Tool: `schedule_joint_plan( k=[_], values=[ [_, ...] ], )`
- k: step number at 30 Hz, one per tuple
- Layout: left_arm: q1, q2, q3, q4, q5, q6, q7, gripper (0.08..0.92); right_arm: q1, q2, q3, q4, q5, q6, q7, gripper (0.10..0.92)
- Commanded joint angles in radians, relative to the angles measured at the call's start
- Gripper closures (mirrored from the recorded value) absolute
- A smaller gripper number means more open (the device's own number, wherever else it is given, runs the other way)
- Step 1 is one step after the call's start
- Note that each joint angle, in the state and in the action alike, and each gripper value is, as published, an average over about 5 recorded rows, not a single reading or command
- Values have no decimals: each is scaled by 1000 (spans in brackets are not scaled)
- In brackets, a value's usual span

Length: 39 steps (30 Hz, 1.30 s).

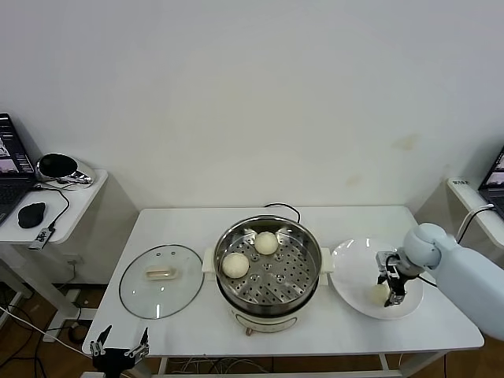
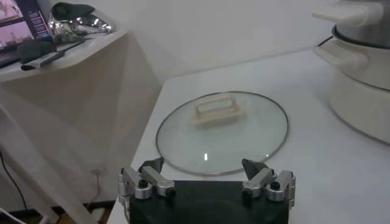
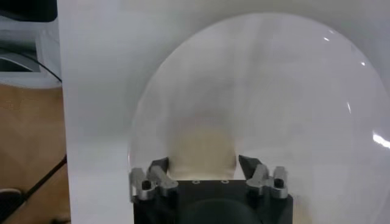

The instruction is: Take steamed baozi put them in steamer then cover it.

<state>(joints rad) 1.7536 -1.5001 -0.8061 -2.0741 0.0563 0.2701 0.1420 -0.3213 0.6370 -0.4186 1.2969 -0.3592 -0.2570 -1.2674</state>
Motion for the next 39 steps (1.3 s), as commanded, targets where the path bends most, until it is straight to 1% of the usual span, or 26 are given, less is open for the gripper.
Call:
schedule_joint_plan(
  k=[1, 8, 11, 13, 15, 18, 23, 26, 35, 39],
  values=[
    [-3, 1, -4, -6, -1, 2, 0, 177, 61, -26, -10, 19, 45, -5, -21, 431],
    [-17, -4, -4, -15, 1, 2, -12, 177, 348, -46, -166, 80, 182, -23, -55, 459],
    [-23, -3, -7, -18, 0, 1, -17, 177, 507, -6, -239, 79, 254, -20, -82, 464],
    [-27, -3, -10, -18, -2, 1, -19, 177, 597, 38, -282, 60, 333, 1, -102, 465],
    [-31, -3, -12, -20, -8, 3, -20, 177, 665, 88, -317, 24, 436, 80, -126, 465],
    [-36, -3, -12, -24, -15, 4, -19, 177, 745, 167, -369, -41, 563, 253, -155, 465],
    [-44, -2, -15, -33, -24, 8, -17, 177, 843, 253, -456, -67, 619, 431, -179, 465],
    [-47, -4, -20, -36, -33, 8, -20, 177, 890, 296, -498, -48, 610, 540, -197, 465],
    [-36, -11, -29, -48, -35, 9, -23, 177, 877, 405, -548, 62, 422, 783, -207, 465],
    [-37, -19, -29, -52, -35, 8, -26, 177, 859, 444, -582, 111, 310, 843, -200, 461]
  ],
)
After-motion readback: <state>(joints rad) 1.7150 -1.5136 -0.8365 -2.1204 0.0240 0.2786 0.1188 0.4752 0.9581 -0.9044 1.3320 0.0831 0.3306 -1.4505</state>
